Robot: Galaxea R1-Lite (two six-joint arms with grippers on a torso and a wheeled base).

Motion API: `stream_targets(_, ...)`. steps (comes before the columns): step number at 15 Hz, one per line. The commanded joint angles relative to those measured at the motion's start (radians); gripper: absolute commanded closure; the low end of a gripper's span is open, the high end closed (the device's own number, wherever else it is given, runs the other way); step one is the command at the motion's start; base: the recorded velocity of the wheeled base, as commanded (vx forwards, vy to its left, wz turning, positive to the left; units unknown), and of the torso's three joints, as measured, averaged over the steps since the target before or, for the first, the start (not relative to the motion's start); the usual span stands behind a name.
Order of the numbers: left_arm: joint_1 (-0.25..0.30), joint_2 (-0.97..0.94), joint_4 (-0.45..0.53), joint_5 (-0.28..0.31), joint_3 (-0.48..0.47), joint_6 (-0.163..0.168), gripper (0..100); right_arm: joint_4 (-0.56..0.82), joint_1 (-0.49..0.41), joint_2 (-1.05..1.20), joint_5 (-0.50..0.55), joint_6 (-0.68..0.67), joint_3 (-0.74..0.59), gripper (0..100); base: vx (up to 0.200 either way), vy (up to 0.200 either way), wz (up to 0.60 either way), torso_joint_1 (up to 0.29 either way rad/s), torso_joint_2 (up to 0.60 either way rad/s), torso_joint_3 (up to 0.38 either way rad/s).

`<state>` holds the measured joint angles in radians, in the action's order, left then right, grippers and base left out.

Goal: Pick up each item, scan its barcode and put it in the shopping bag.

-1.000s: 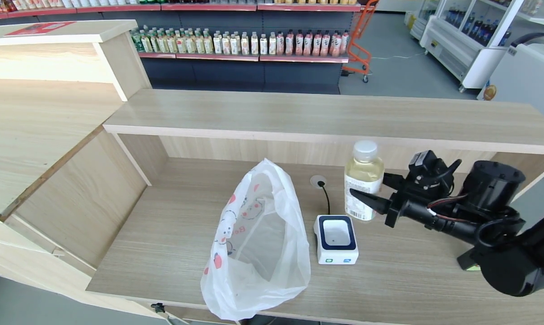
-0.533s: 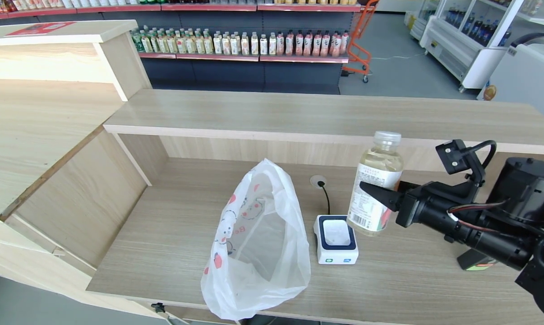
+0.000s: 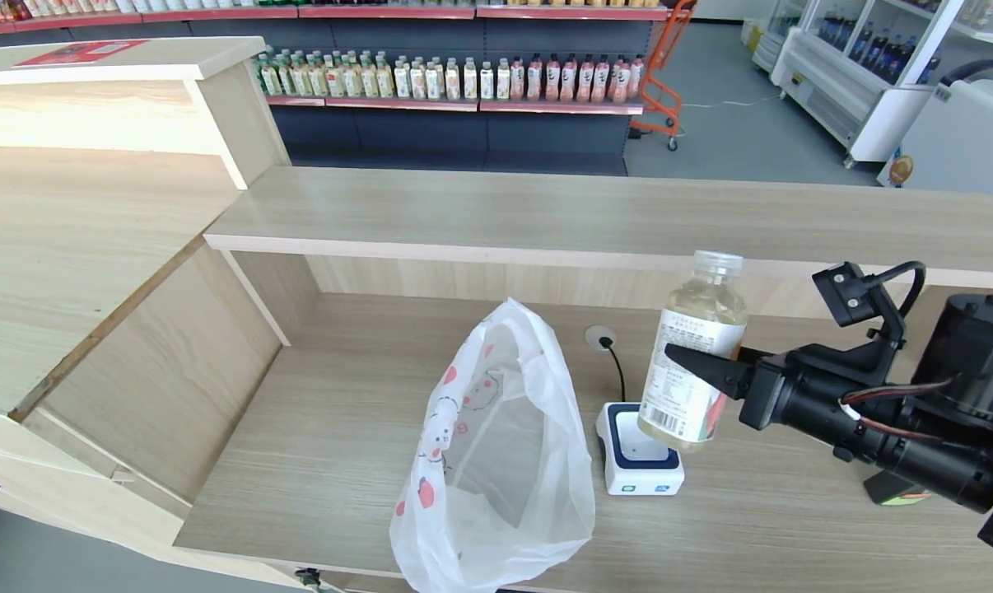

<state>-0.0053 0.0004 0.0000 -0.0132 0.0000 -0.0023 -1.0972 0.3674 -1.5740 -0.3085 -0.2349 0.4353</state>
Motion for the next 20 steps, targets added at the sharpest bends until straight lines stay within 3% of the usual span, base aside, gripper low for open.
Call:
stream_targets(1, 0.001, 0.000, 0.000, -0.001, 0.000, -0.001, 0, 0.008, 0.021, 0.012, 0.000, -0.012, 0.002, 100, 0.000, 0.200, 0.00, -0.002, 0.00, -0.002)
stream_targets(6, 0.001, 0.000, 0.000, -0.001, 0.000, 0.001, 0, 0.010, 0.097, -0.081, 0.002, -0.009, 0.003, 100, 0.000, 0.080, 0.00, -0.004, 0.00, 0.000)
stream_targets(9, 0.001, 0.000, 0.000, -0.001, 0.000, 0.001, 0, -0.018, 0.108, -0.208, 0.006, 0.086, 0.008, 100, 0.000, 0.000, 0.00, 0.000, 0.00, 0.000)
stream_targets(12, 0.001, 0.000, 0.000, -0.001, 0.000, 0.001, 0, -0.213, 0.103, -0.379, 0.014, 0.154, 0.005, 100, 0.000, 0.000, 0.00, 0.000, 0.00, 0.000)
stream_targets(14, 0.001, 0.000, 0.000, -0.001, 0.000, 0.001, 0, -0.260, 0.122, -0.442, 0.017, 0.178, 0.003, 100, 0.000, 0.000, 0.00, 0.000, 0.00, 0.000)
stream_targets(20, 0.001, 0.000, 0.000, -0.001, 0.000, 0.001, 0, -0.403, 0.134, -0.702, 0.012, 0.250, 0.195, 100, 0.000, 0.000, 0.00, 0.000, 0.00, 0.000)
